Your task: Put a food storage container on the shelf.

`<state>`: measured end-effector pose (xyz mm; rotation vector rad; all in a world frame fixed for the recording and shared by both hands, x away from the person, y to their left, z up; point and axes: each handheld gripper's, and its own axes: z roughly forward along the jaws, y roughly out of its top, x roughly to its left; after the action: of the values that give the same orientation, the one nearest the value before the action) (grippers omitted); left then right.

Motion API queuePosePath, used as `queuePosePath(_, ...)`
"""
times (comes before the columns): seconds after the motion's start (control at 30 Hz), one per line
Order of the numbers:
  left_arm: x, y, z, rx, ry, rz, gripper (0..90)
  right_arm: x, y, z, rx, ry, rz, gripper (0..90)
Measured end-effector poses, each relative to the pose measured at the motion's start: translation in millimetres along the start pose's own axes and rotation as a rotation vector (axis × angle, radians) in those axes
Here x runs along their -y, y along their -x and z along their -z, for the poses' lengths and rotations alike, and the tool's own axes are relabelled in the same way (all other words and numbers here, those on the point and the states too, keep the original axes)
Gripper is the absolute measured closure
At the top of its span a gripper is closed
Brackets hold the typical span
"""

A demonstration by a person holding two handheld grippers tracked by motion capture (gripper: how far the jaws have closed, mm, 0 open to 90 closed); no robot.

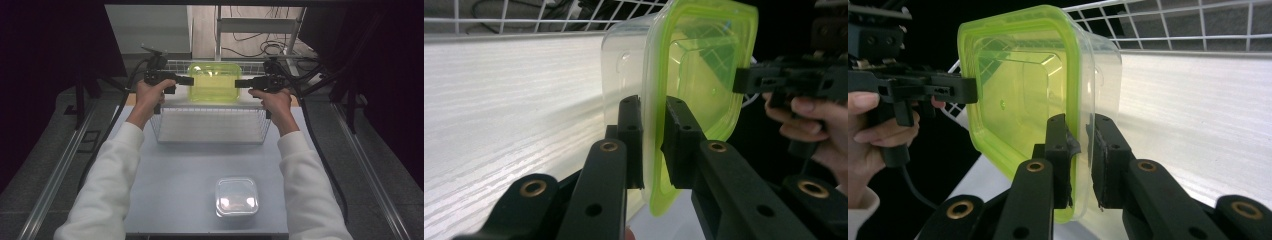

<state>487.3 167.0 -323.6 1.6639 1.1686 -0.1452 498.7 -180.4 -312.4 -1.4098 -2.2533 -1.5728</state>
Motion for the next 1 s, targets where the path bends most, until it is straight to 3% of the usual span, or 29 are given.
queuePosePath(0.2, -11.1, -15.1, -6.4, 0.035, -0.01, 0.123, 79.1, -5.3, 7.6, -7.2, 0.006, 0.026, -0.099, 77.2)
queuePosePath(0.57, -19.0, -30.7, -18.0, 0.046, -0.023, 0.236, 74.9, -11.4, 24.0, -21.3, -0.004, 0.043, -0.283, 73.7)
queuePosePath(0.83, -16.3, -35.4, -19.7, 0.065, 0.007, 0.242, 72.8, -10.7, 26.8, -25.7, 0.001, 0.074, -0.324, 72.0)
queuePosePath(0.93, -15.9, -31.7, -18.5, 0.004, 0.021, 0.19, 66.3, -9.0, 26.9, -26.9, 0.002, 0.073, -0.329, 65.5)
queuePosePath(1.0, -15.5, -29.8, -15.7, -0.026, 0.045, 0.153, 54.5, -7.4, 27.0, -26.7, -0.002, 0.094, -0.341, 57.7)
